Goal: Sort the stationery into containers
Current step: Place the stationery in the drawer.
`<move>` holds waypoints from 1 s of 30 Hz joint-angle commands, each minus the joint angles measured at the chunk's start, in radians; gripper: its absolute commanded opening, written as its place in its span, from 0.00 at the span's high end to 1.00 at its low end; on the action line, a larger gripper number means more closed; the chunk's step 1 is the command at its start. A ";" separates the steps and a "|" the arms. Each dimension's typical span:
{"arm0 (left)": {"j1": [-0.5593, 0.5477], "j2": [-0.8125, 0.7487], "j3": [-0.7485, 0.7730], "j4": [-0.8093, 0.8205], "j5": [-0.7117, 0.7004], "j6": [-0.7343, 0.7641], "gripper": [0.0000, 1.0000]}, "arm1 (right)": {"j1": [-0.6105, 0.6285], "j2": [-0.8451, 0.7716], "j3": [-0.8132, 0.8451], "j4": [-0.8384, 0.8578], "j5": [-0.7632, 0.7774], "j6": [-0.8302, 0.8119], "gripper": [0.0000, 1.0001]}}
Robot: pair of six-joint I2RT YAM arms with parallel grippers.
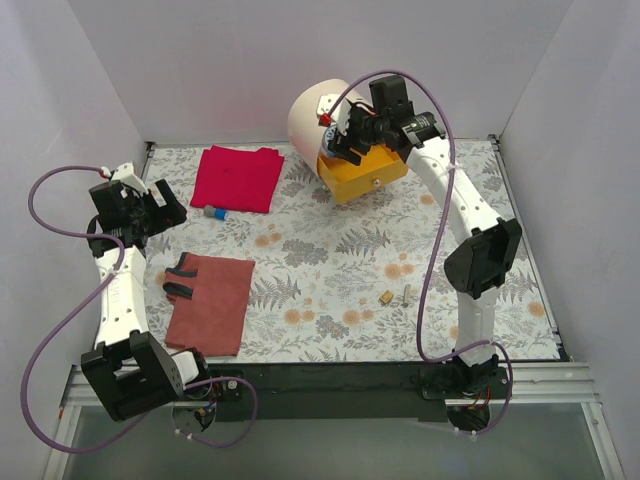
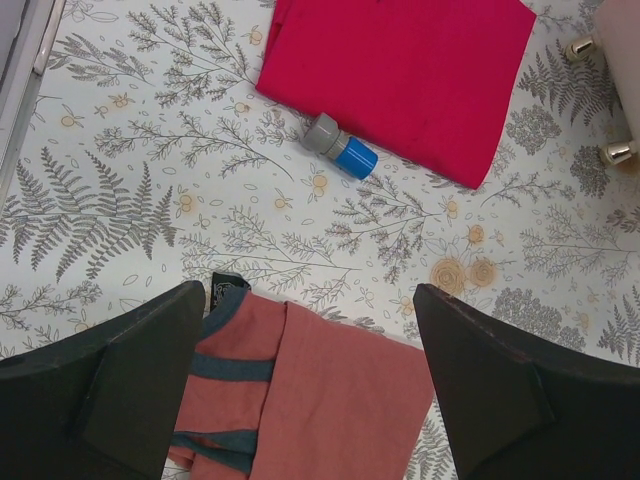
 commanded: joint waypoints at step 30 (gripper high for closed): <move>-0.003 0.004 0.014 0.011 0.028 0.023 0.13 | -0.087 0.125 -0.031 0.054 0.052 0.031 0.47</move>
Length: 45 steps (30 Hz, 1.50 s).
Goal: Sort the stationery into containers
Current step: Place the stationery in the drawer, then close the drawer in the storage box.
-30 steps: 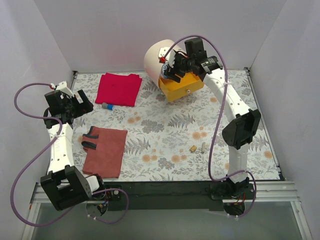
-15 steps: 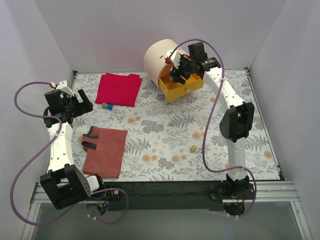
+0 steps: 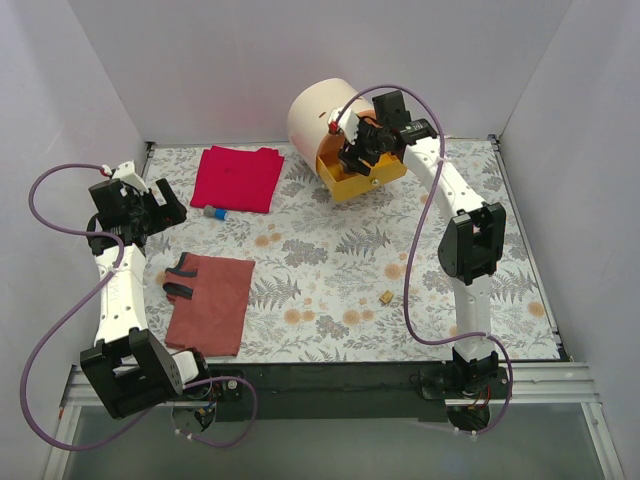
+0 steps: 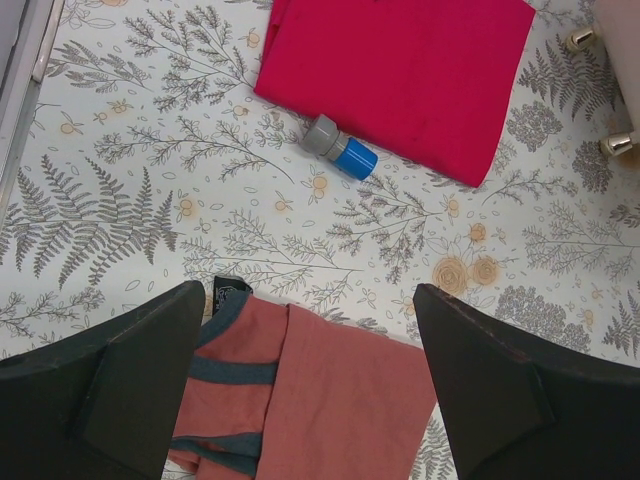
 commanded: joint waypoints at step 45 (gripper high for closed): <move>-0.014 0.049 0.043 0.075 0.130 -0.047 0.13 | -0.124 -0.322 -0.253 0.126 0.039 0.216 0.25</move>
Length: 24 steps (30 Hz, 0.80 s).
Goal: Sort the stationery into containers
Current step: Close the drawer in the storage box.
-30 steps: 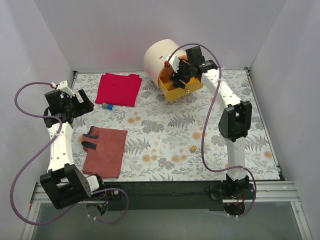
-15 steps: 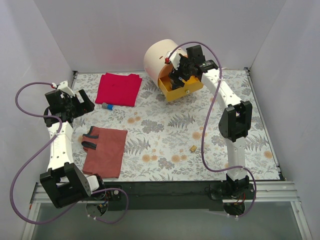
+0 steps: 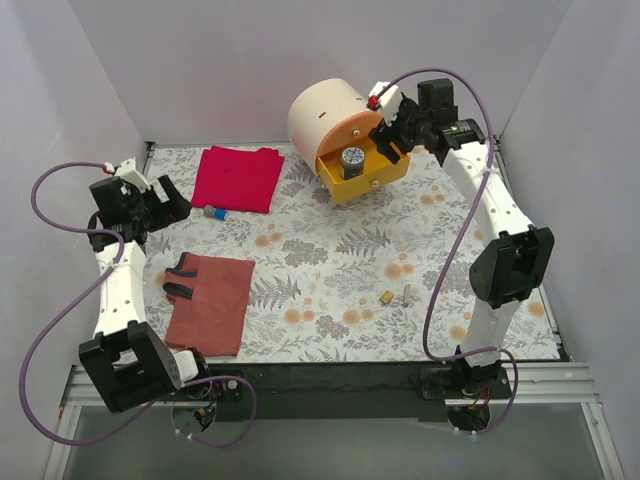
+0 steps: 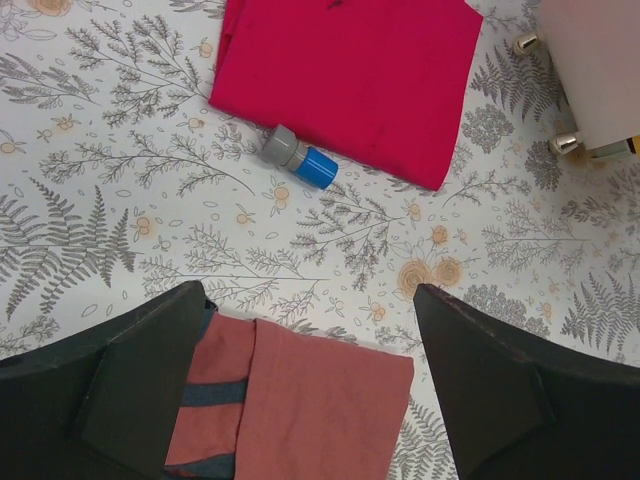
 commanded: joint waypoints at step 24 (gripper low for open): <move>-0.105 0.126 0.157 0.052 0.138 0.022 0.13 | -0.039 -0.066 -0.305 0.074 -0.093 0.131 0.99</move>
